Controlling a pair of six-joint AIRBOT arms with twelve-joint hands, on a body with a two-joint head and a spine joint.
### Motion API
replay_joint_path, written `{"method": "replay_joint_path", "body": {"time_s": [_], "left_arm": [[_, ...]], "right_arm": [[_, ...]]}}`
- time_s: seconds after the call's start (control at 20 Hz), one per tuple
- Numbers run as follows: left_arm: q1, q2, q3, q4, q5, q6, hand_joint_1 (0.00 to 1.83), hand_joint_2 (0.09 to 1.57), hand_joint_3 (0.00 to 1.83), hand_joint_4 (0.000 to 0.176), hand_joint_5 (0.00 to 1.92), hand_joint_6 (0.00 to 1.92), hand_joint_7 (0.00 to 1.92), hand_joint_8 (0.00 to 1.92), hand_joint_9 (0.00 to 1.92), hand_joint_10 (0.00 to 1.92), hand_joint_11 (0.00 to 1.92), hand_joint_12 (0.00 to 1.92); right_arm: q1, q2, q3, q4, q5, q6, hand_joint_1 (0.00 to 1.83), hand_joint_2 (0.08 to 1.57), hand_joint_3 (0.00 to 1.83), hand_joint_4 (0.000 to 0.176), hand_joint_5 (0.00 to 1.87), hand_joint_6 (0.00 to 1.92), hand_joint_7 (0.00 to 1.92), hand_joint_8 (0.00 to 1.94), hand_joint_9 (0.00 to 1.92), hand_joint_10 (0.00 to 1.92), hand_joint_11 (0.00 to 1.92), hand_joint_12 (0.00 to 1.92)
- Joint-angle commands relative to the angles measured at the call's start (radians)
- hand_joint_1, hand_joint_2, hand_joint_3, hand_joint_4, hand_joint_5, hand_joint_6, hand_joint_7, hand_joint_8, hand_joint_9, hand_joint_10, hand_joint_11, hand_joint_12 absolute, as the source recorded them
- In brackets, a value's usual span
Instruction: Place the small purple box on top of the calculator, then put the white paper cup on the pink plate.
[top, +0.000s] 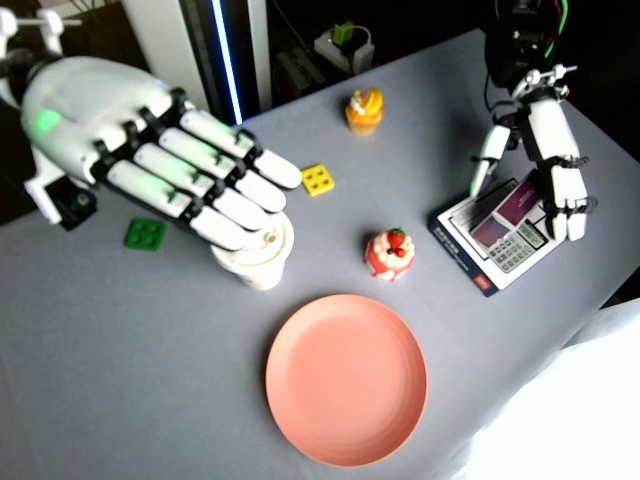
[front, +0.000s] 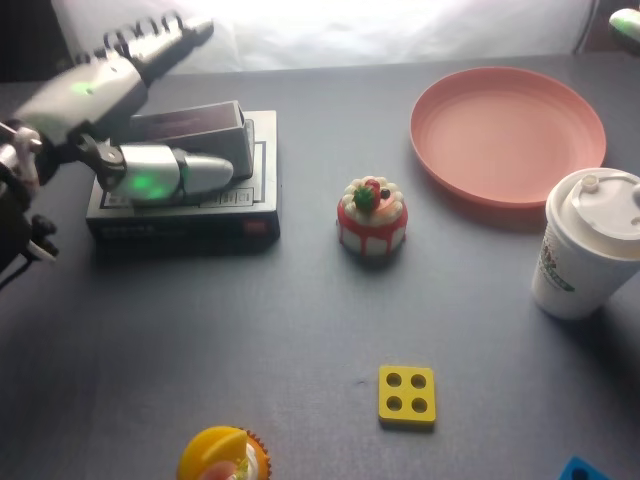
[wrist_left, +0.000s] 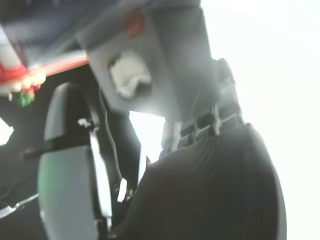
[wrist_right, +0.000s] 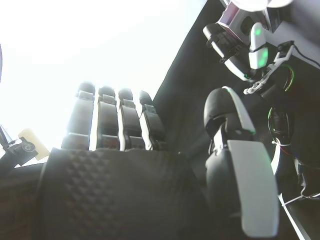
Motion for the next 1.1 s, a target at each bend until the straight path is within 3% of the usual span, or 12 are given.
{"method": "replay_joint_path", "body": {"time_s": [0.0, 0.1, 0.25, 0.3, 0.45, 0.6, 0.7, 0.75, 0.85, 0.9, 1.0, 1.05], "left_arm": [[-0.013, 0.009, -0.01, 0.013, -0.183, -0.002, 0.66, 0.97, 0.0, 0.169, 0.0, 0.0, 0.0, 0.0, 0.0, 0.0, 0.0, 0.0], [-0.013, 0.047, -0.064, 0.05, -0.264, -0.002, 0.66, 1.01, 0.02, 0.168, 0.0, 0.0, 0.0, 0.0, 0.0, 0.0, 0.0, 0.0], [-0.012, 0.084, -0.12, 0.104, -0.35, -0.002, 0.51, 1.14, 0.03, 0.125, 0.0, 0.0, 0.0, 0.0, 0.0, 0.0, 0.0, 0.0], [-0.013, 0.097, -0.141, 0.128, -0.384, -0.002, 0.37, 1.21, 0.03, 0.16, 0.03, 0.01, 0.0, 0.0, 0.0, 0.0, 0.0, 0.0], [-0.013, 0.111, -0.169, 0.163, -0.432, -0.002, 0.31, 1.24, 0.02, 0.165, 0.05, 0.01, 0.0, 0.0, 0.0, 0.0, 0.0, 0.0], [-0.013, 0.118, -0.182, 0.18, -0.449, -0.002, 0.35, 1.28, 0.01, 0.137, 0.07, 0.01, 0.0, 0.0, 0.0, 0.0, 0.0, 0.0], [-0.013, 0.122, -0.185, 0.18, -0.451, -0.002, 0.34, 1.27, 0.01, 0.16, 0.07, 0.01, 0.01, 0.0, 0.0, 0.0, 0.03, 0.02], [-0.013, 0.123, -0.186, 0.18, -0.451, -0.002, 0.36, 1.27, 0.0, 0.144, 0.08, 0.01, 0.0, 0.0, 0.0, 0.0, 0.03, 0.02], [-0.013, 0.126, -0.187, 0.18, -0.453, -0.002, 0.37, 1.25, 0.01, 0.146, 0.09, 0.01, 0.0, 0.0, 0.0, 0.0, 0.0, 0.23], [-0.013, 0.128, -0.189, 0.18, -0.457, -0.002, 0.36, 1.25, 0.0, 0.123, 0.09, 0.0, 0.0, 0.0, 0.02, 0.01, 0.0, 0.8], [-0.013, 0.129, -0.19, 0.18, -0.458, -0.002, 0.38, 1.23, 0.0, 0.127, 0.11, 0.01, 0.0, 0.0, 0.01, 0.0, 0.0, 0.87], [-0.013, 0.129, -0.19, 0.18, -0.458, -0.002, 0.39, 1.21, 0.0, 0.124, 0.11, 0.01, 0.0, 0.0, 0.01, 0.0, 0.0, 0.91]], "right_arm": [[0.005, 0.003, 0.004, -0.012, 0.118, 0.02, 0.53, 1.1, 0.0, 0.019, 0.0, 0.0, 0.0, 0.0, 0.0, 0.0, 0.0, 0.0], [0.006, 0.007, 0.012, -0.05, 0.084, 0.054, 0.53, 1.07, 0.0, 0.05, 0.0, 0.0, 0.0, 0.0, 0.0, 0.0, 0.0, 0.0], [0.009, 0.006, 0.026, -0.084, 0.036, 0.098, 0.56, 1.03, 0.0, 0.035, 0.0, 0.0, 0.0, 0.0, 0.0, 0.0, 0.0, 0.0], [0.015, 0.004, 0.031, -0.091, 0.003, 0.099, 0.63, 1.02, 0.0, 0.041, 0.0, 0.0, 0.0, 0.0, 0.0, 0.0, 0.0, 0.0], [0.038, -0.02, 0.056, -0.098, -0.078, 0.099, 0.68, 0.98, 0.0, 0.017, 0.0, 0.0, 0.0, 0.0, 0.0, 0.0, 0.0, 0.0], [0.081, -0.065, 0.096, -0.098, -0.175, 0.099, 0.75, 0.96, 0.0, 0.055, 0.0, 0.0, 0.0, 0.0, 0.0, 0.0, 0.0, 0.0], [0.108, -0.099, 0.125, -0.098, -0.229, 0.098, 0.77, 0.93, 0.0, 0.163, 0.0, 0.0, 0.0, 0.0, 0.0, 0.0, 0.0, 0.0], [0.121, -0.115, 0.139, -0.098, -0.257, 0.097, 0.78, 0.93, 0.0, 0.173, 0.0, 0.0, 0.0, 0.0, 0.0, 0.0, 0.0, 0.0], [0.148, -0.145, 0.166, -0.098, -0.318, 0.09, 0.75, 0.94, 0.0, 0.144, 0.0, 0.0, 0.0, 0.0, 0.0, 0.0, 0.0, 0.0], [0.161, -0.159, 0.179, -0.098, -0.349, 0.086, 0.88, 0.96, 0.0, 0.098, 0.0, 0.0, 0.0, 0.0, 0.0, 0.0, 0.0, 0.0], [0.181, -0.18, 0.203, -0.098, -0.401, 0.083, 1.01, 0.98, 0.0, 0.063, 0.0, 0.0, 0.0, 0.0, 0.0, 0.0, 0.03, 0.02], [0.186, -0.184, 0.207, -0.1, -0.415, 0.082, 1.03, 0.98, 0.02, 0.01, 0.02, 0.03, 0.0, 0.1, 0.06, 0.15, 0.01, 0.67]]}}
